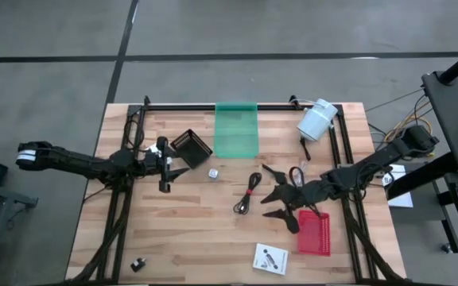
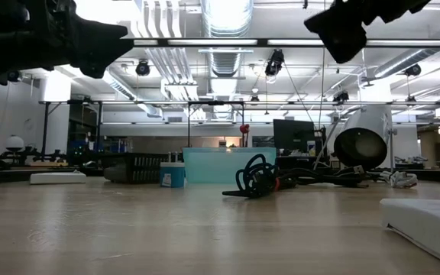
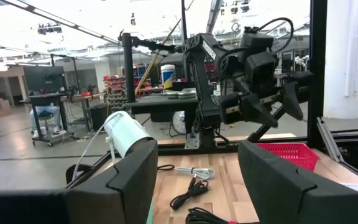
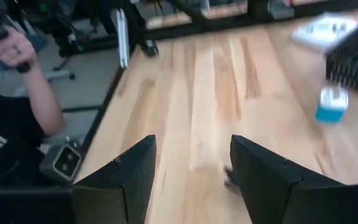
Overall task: Pick and place items into bin
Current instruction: Put the bottom black charger cable into the green bin
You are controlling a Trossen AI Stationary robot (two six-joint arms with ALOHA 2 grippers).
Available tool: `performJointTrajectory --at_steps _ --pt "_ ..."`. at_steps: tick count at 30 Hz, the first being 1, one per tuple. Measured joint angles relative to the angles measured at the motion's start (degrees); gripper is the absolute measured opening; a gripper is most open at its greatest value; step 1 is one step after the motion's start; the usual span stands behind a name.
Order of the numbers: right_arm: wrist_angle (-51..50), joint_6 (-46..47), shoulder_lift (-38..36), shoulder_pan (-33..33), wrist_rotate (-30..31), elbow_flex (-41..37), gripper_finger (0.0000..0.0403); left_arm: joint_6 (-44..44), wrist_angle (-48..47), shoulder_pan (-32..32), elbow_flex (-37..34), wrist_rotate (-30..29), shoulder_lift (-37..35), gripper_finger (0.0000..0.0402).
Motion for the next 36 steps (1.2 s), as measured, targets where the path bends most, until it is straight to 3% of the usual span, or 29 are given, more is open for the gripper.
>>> performJointTrajectory --at_steps 9,25,36 --pt "-6.7 -0.7 5.01 0.96 -0.07 4.93 0.0194 0.0 0.09 0.0 0.0 0.0 0.09 0.0208" --pt "-7.15 -18.31 10.82 0.91 2.98 6.73 0.0194 0.0 0.1 0.0 -0.02 0.0 0.6 0.0208" --pt "-7.41 -34.58 13.13 0.65 8.59 6.71 0.0194 0.01 0.05 -0.01 -0.02 0.0 0.7 0.0208"
